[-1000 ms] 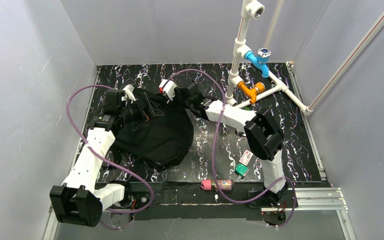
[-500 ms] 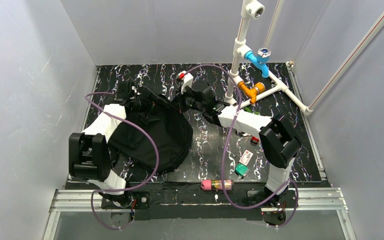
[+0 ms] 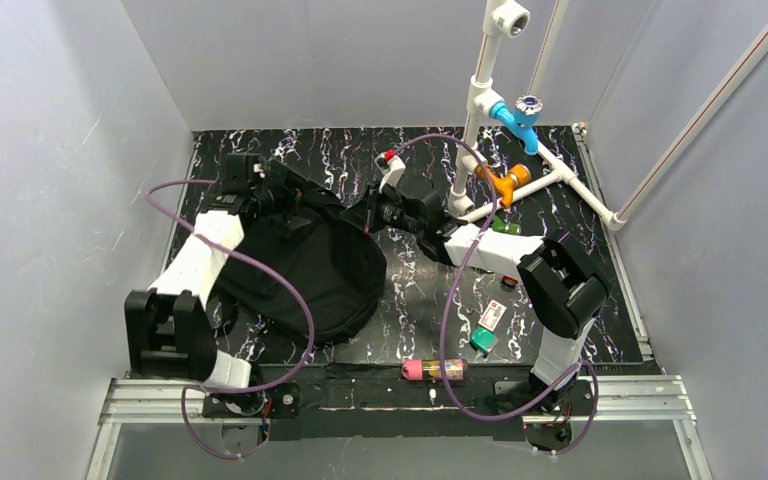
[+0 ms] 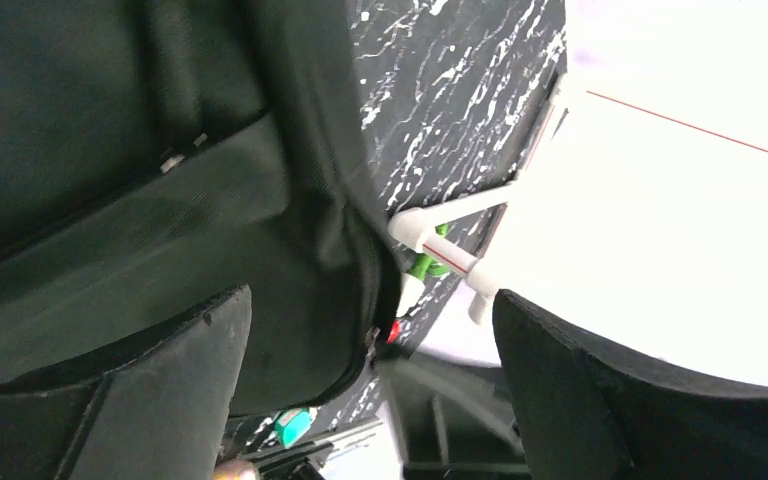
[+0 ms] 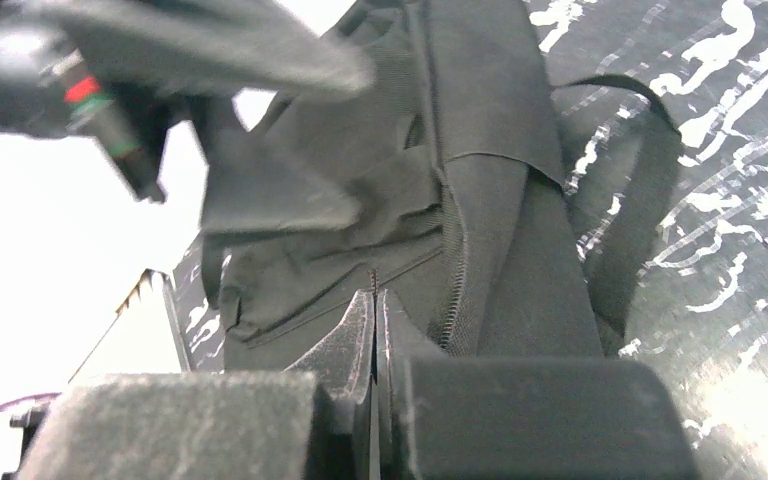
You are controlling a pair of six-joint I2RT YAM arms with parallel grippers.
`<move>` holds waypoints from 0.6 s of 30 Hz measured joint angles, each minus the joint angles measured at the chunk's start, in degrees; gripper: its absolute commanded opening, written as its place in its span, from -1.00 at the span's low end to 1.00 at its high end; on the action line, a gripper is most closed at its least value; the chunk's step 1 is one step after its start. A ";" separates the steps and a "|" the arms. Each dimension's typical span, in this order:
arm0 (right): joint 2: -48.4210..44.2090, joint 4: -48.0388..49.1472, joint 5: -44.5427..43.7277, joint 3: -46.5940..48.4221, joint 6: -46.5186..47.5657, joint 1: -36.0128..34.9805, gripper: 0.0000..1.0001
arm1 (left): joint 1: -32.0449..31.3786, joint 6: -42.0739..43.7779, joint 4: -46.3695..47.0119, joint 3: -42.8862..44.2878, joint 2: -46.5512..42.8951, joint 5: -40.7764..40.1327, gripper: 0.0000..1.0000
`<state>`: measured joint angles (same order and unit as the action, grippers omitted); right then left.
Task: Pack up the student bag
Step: Zip the student bag at the center of the board.
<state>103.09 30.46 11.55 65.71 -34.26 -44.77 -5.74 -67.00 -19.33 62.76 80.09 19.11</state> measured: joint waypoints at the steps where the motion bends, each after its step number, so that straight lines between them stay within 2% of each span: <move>1: -0.02 1.53 1.14 -0.68 0.42 0.04 -0.97 | 0.02 -0.07 0.04 1.38 1.73 1.01 0.73; 5: -0.09 7.72 8.09 -2.64 4.20 0.42 -0.97 | -0.20 1.75 0.50 10.01 14.08 4.33 0.63; 6: -0.09 8.33 9.33 -2.64 5.14 0.46 -0.97 | -0.42 2.75 0.35 11.69 16.87 4.87 0.54; 7: -0.09 8.87 10.91 -2.64 6.58 0.52 -0.97 | -0.55 3.74 -0.26 12.76 18.99 5.35 0.36; 9: -0.09 9.22 13.62 -2.62 9.11 0.90 -0.97 | -0.90 5.60 -1.81 13.68 21.18 5.42 -0.17; 12: -0.09 8.94 17.84 -2.40 13.14 1.22 -0.97 | -1.25 8.98 -3.82 14.10 22.51 4.42 -0.77; 13: -0.09 8.85 18.78 -2.36 14.08 1.27 -0.97 | -1.25 10.27 -4.90 14.93 23.17 4.44 -0.92; 14: -0.09 8.70 19.71 -2.34 15.34 1.27 -0.97 | -1.20 11.45 -5.73 16.22 24.11 4.46 -1.00; 18: -0.22 8.68 21.77 -3.72 19.02 1.97 -0.97 | -1.36 16.26 -8.63 23.21 29.33 5.11 -1.00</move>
<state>102.87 39.13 33.32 62.00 -15.25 -42.81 -7.09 -50.74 -27.97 85.97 109.43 24.23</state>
